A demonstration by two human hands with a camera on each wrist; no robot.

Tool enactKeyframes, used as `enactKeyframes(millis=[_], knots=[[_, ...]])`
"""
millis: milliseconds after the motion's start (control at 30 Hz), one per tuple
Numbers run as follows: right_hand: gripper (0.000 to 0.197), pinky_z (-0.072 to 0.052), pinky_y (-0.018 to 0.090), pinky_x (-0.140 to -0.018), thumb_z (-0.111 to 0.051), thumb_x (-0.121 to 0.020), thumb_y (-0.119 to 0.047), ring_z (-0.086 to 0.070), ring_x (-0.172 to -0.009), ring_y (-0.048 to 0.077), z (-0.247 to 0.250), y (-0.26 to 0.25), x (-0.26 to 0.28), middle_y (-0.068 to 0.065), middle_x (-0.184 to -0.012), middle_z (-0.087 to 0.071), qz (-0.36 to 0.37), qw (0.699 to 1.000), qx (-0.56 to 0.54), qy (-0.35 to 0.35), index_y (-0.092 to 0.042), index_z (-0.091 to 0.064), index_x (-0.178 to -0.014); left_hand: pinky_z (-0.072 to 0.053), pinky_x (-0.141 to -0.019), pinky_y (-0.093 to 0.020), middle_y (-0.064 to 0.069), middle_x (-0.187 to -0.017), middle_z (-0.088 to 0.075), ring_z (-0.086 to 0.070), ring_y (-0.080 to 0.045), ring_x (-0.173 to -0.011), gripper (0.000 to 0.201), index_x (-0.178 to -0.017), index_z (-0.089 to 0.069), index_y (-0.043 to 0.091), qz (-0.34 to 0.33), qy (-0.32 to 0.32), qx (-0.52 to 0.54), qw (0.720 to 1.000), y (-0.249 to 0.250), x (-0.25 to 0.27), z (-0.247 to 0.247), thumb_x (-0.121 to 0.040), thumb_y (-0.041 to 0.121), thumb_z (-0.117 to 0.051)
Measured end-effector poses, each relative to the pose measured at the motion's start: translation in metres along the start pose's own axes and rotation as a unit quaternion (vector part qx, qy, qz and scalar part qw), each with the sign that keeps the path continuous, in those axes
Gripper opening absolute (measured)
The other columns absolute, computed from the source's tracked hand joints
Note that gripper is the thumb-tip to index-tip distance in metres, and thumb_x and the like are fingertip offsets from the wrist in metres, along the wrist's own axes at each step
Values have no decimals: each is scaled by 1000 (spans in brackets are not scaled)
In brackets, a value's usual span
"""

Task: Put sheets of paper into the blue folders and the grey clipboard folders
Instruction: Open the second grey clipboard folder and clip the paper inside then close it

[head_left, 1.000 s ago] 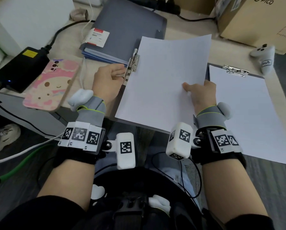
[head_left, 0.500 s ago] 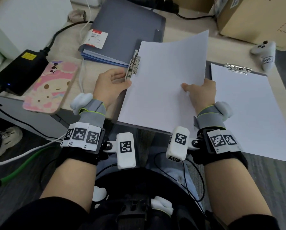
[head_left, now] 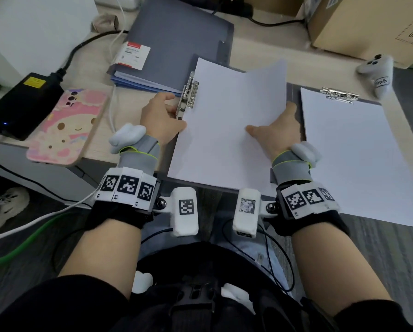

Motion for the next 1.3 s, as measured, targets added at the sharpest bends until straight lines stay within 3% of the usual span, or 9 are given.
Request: enactKeyframes(millis=[133,333,533,667,767,867,1067,1167,1300], knots=[[102,-31,41,-107,-76,-73,-36,-26,-137,33,-5,-6,-4,13,-148,-29,9,991,135,-12,-6,-13,-148,-42,-97,-30,-7,-124,-61,-55,-27,-117,67,-137,-39,17,7,-27,-123,992,10,-10,-1,-76,10,-65],[103,-24,40,-111,-74,-71,-48,-22,-136,33,-6,-2,-12,15,-147,-22,-3,981,193,-31,-2,-19,-145,-38,-106,-35,-12,-136,-40,-44,-31,-125,76,-135,-42,18,22,-23,-112,993,28,-22,-8,-66,34,-69],[97,-25,38,-113,-74,-66,-57,-24,-131,33,-7,2,-23,14,-141,-23,-22,977,209,-48,-1,-35,-135,-49,-98,-40,-9,-125,-55,-58,-30,-112,58,-96,-58,30,36,-52,-9,998,35,-30,-18,-44,57,-59],[98,-26,39,-112,-73,-66,-58,-24,-130,33,-9,6,-26,14,-140,-23,-22,976,211,-52,-2,-35,-136,-44,-102,-38,-5,-115,-58,-54,-26,-106,31,-78,-51,27,42,-35,63,996,37,-24,-13,-74,58,-48],[99,-26,38,-113,-72,-65,-60,-24,-130,33,-9,6,-27,14,-141,-22,-24,976,212,-47,-2,-34,-136,-40,-102,-38,-2,-106,-50,-43,-23,-96,42,-70,-46,31,58,-43,86,994,34,-18,-8,-75,68,-29],[98,-24,34,-113,-71,-64,-62,-25,-129,33,-10,7,-28,14,-141,-23,-25,976,211,-38,-4,-36,-135,-44,-95,-38,-4,-103,-48,-44,-23,-92,32,-69,-42,31,53,-40,79,995,27,-16,-10,-90,54,-33],[90,-23,33,-112,-69,-67,-61,-25,-129,33,-9,11,-26,13,-141,-24,-20,979,198,-45,-6,-38,-131,-45,-73,-31,-4,-83,-60,-51,-19,-75,45,-84,-62,18,106,-49,120,986,7,-13,-2,-55,52,-60],[91,-23,34,-113,-70,-66,-62,-24,-130,33,-10,12,-26,13,-141,-23,-23,980,194,-39,-7,-38,-131,-46,-64,-26,-3,-77,-57,-51,-20,-65,29,-79,-56,18,135,-72,147,977,4,-9,0,-74,46,-61],[90,-24,34,-113,-71,-63,-62,-25,-128,33,-11,12,-26,12,-139,-25,-22,983,179,-27,-7,-41,-128,-53,-77,-29,-1,-76,-58,-51,-13,-61,28,-95,-59,13,142,-87,167,972,-4,-10,1,-86,39,-61]])
Point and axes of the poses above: each hand's wrist, its own x-axis away from the middle knuckle, its own z-axis out of the back of the hand, y = z × x, the point moved 3 cm from there along -x, towards the middle knuckle
